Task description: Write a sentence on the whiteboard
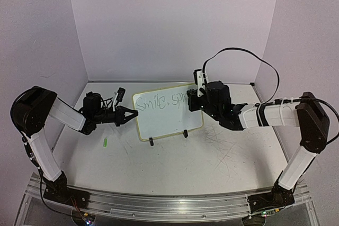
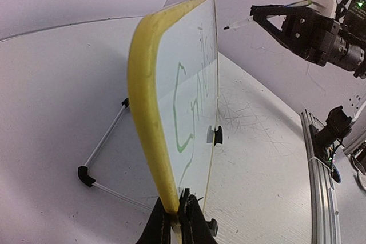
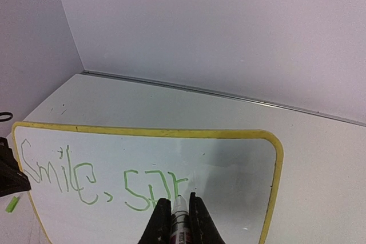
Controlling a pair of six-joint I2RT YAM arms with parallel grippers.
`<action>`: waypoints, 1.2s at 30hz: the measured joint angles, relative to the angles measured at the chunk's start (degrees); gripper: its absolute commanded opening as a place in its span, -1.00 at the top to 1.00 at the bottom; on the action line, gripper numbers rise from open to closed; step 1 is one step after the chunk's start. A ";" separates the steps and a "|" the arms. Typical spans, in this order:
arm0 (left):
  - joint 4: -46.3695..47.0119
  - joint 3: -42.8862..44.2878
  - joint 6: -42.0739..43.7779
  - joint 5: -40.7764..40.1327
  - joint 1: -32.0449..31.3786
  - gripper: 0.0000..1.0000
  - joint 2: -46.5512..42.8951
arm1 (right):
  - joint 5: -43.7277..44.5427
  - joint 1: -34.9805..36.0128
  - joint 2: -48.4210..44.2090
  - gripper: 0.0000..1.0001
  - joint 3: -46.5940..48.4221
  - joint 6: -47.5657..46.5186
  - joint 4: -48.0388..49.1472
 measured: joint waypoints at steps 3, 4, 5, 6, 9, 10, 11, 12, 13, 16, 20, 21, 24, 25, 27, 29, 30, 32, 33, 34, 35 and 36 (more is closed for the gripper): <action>0.00 0.00 0.02 0.00 0.00 1.00 -0.02 | -0.08 -0.06 1.19 1.00 0.02 0.10 -0.23; 0.00 0.00 0.02 0.00 0.00 1.00 -0.02 | -0.08 -0.13 1.52 1.00 0.10 0.17 -0.41; 0.00 0.00 0.02 0.00 0.00 1.00 -0.02 | -0.01 -0.18 1.81 1.00 0.22 0.20 -0.57; 0.00 0.00 0.02 0.00 0.00 1.00 -0.02 | 0.05 -0.25 2.04 1.00 0.33 0.23 -0.74; 0.00 0.00 0.02 0.00 -0.02 1.00 -0.02 | 0.31 -0.36 2.38 1.00 0.60 0.44 -1.03; 0.00 0.00 0.02 0.00 -0.02 1.00 -0.02 | 0.45 -0.35 2.38 1.00 0.69 0.48 -1.15; 0.00 0.00 0.02 0.00 -0.02 1.00 -0.02 | 0.67 -0.35 2.39 1.00 0.84 0.54 -1.26; 0.00 0.00 0.02 0.00 -0.02 1.00 -0.02 | 0.96 -0.35 2.40 1.00 0.97 0.58 -1.31; 0.00 0.00 0.02 0.00 -0.02 1.00 -0.02 | 1.42 -0.35 2.42 1.00 1.07 0.62 -1.31; 0.00 0.00 0.02 0.00 -0.02 1.00 -0.02 | 2.73 -0.35 2.42 1.00 1.15 0.63 -1.33; 0.00 0.00 0.02 0.00 -0.02 1.00 -0.02 | 4.33 -0.35 2.42 1.00 1.16 0.61 -1.33; 0.00 0.00 0.02 0.00 -0.02 1.00 -0.02 | 4.59 -0.35 2.42 1.00 1.18 0.58 -1.33; 0.00 0.00 0.02 0.00 -0.02 1.00 -0.02 | 5.13 -0.35 2.42 1.00 1.40 0.43 -1.29; 0.00 0.00 0.02 0.00 -0.02 1.00 -0.02 | 5.25 -0.35 2.42 1.00 1.52 0.32 -1.31; 0.00 0.00 0.02 0.00 -0.02 1.00 -0.02 | 5.41 -0.35 2.51 1.00 1.97 0.06 -1.29; 0.00 0.00 0.02 0.00 -0.02 1.00 -0.02 | 5.45 -0.35 2.57 1.00 2.36 -0.11 -1.23; 0.00 0.00 0.02 0.00 -0.02 1.00 -0.02 | 5.45 -0.35 2.62 1.00 2.62 -0.17 -1.24; 0.00 0.00 0.02 0.00 -0.02 1.00 -0.02 | 5.37 -0.35 2.85 1.00 3.21 -0.29 -1.18; 0.00 0.00 0.02 0.00 -0.02 1.00 -0.02 | 5.26 -0.35 3.00 1.00 3.45 -0.29 -1.09; 0.00 0.00 0.02 0.00 -0.02 1.00 -0.02 | 5.16 -0.35 3.18 1.00 3.66 -0.29 -0.99; 0.00 0.00 0.01 -0.01 -0.02 1.00 -0.02 | 5.04 -0.35 3.38 1.00 3.84 -0.28 -0.90; 0.00 0.00 0.00 -0.02 -0.02 1.00 -0.02 | 4.87 -0.35 3.55 1.00 3.99 -0.27 -0.87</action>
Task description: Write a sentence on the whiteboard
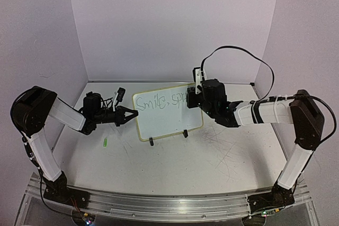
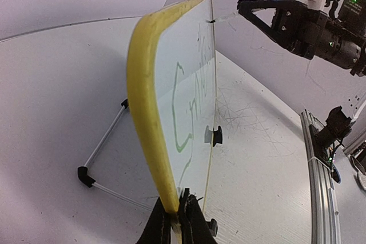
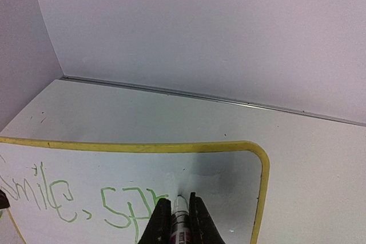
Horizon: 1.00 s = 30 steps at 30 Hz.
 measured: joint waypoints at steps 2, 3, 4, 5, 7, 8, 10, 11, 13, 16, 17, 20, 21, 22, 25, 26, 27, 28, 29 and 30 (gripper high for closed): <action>0.00 0.00 0.00 0.00 0.00 1.00 0.00 | -0.30 0.00 0.19 1.00 0.13 0.08 0.02; 0.00 0.00 0.00 -0.01 -0.01 1.00 0.00 | -0.39 0.00 0.21 1.00 0.14 0.15 0.02; 0.00 0.00 0.00 -0.02 -0.02 1.00 0.00 | -0.47 0.00 0.21 1.00 0.14 0.22 0.02; 0.00 0.00 0.00 -0.02 -0.02 1.00 0.00 | -0.55 0.00 0.21 1.00 0.14 0.30 0.02; 0.00 0.00 0.00 -0.02 -0.02 1.00 0.00 | -0.78 0.00 0.21 1.00 0.14 0.64 -0.02; 0.00 0.00 0.00 -0.02 -0.02 1.00 0.00 | -0.92 0.00 0.21 1.00 0.14 0.78 -0.02; 0.00 0.00 0.00 -0.02 -0.02 1.00 0.00 | -1.34 0.00 0.21 1.00 0.02 1.18 0.00; 0.00 0.00 0.00 -0.02 -0.02 1.00 0.00 | -1.57 0.00 0.21 1.00 -0.19 1.40 0.03; 0.00 0.00 0.00 -0.02 -0.04 1.00 0.00 | -1.90 0.00 0.21 1.00 -0.89 1.79 0.04; 0.02 0.00 -0.02 -0.02 -0.04 1.00 0.00 | -2.11 0.06 0.15 1.00 -2.29 2.37 0.00; 0.02 0.00 -0.02 -0.02 -0.07 1.00 0.00 | -2.11 0.07 0.12 1.00 -2.65 2.50 -0.05; 0.04 0.00 -0.02 -0.04 -0.09 1.00 0.00 | -2.06 0.09 0.01 1.00 -3.38 2.98 -0.08; 0.04 0.00 -0.02 -0.03 -0.09 1.00 -0.01 | -2.00 0.09 -0.11 1.00 -3.54 3.08 -0.13; 0.03 0.00 -0.02 -0.02 -0.09 1.00 -0.04 | -1.92 0.09 -0.27 1.00 -3.66 3.16 -0.20; 0.02 0.00 -0.02 -0.02 -0.09 1.00 -0.04 | -0.89 0.11 -0.80 1.00 -4.05 3.19 -0.50; 0.02 0.00 -0.01 -0.02 -0.09 1.00 -0.04 | -0.41 0.09 -0.95 1.00 -4.16 3.06 -0.53; 0.02 0.00 0.00 -0.02 -0.09 1.00 -0.04 | -0.05 0.09 -1.13 1.00 -4.22 2.92 -0.55; 0.00 0.00 0.00 -0.02 -0.09 1.00 -0.04 | 0.08 0.07 -1.27 1.00 -4.23 2.80 -0.55; 0.00 0.00 0.01 -0.02 -0.09 1.00 -0.04 | 0.14 0.07 -1.47 1.00 -4.23 2.66 -0.52; 0.00 0.00 0.04 -0.01 -0.09 1.00 -0.04 | 0.16 0.05 -1.68 1.00 -4.23 2.54 -0.48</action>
